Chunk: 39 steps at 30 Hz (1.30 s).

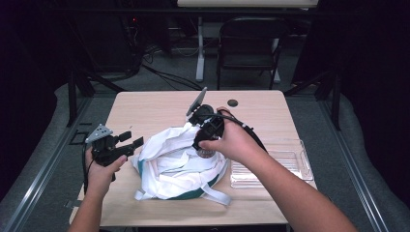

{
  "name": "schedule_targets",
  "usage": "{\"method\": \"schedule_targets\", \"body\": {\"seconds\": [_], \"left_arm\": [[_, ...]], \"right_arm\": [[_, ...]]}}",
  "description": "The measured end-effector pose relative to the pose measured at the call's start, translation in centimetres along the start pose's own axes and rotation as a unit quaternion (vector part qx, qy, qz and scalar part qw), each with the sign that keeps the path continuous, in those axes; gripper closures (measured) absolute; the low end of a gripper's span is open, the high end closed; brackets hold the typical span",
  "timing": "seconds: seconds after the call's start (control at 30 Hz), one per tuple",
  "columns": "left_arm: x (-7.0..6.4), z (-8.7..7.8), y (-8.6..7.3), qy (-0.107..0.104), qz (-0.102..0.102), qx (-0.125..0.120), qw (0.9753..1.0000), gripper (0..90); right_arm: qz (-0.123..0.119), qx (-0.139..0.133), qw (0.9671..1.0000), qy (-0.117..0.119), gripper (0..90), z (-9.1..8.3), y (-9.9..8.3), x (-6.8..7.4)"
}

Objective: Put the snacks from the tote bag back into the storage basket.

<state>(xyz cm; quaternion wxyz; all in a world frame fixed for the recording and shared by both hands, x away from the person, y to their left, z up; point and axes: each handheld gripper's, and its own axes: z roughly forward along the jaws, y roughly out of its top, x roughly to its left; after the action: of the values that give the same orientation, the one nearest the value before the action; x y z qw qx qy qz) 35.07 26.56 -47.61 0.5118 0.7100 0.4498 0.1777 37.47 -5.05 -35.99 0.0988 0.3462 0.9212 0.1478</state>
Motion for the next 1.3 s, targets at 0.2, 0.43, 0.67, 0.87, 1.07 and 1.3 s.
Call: {"method": "schedule_targets", "body": {"seconds": [0.2, 0.43, 0.67, 0.87, 1.07, 1.3], "left_arm": [[0.0, 0.0, 0.0, 0.0, 0.001, -0.001, 1.0, 36.9], [-0.1, 0.1, 0.0, 0.0, 0.0, -0.001, 1.0, 36.9], [-0.1, 0.1, -0.1, 0.001, -0.001, 0.0, 1.0, 36.9], [0.0, 0.1, -0.1, 0.001, 0.0, 0.0, 1.0, 36.9], [0.0, 0.0, -0.1, 0.001, 0.0, 0.001, 1.0, 36.9], [-0.1, 0.1, -0.1, 0.001, 0.0, 0.001, 1.0, 36.9]], "right_arm": [[0.014, -0.003, 0.9998, -0.01, 25.5, -2.0, -0.9, -1.4], [0.039, 0.009, 0.9989, -0.025, 25.5, -2.5, -2.2, -3.4], [0.061, 0.012, 0.9977, -0.026, 25.5, -2.5, -3.2, -4.7], [0.062, 0.016, 0.9974, -0.033, 25.5, -2.7, -3.8, -5.2], [0.075, 0.016, 0.9964, -0.036, 25.5, -3.0, -4.7, -5.7], [0.089, 0.023, 0.9948, -0.045, 25.5, -3.3, -6.0, -6.7]]}}
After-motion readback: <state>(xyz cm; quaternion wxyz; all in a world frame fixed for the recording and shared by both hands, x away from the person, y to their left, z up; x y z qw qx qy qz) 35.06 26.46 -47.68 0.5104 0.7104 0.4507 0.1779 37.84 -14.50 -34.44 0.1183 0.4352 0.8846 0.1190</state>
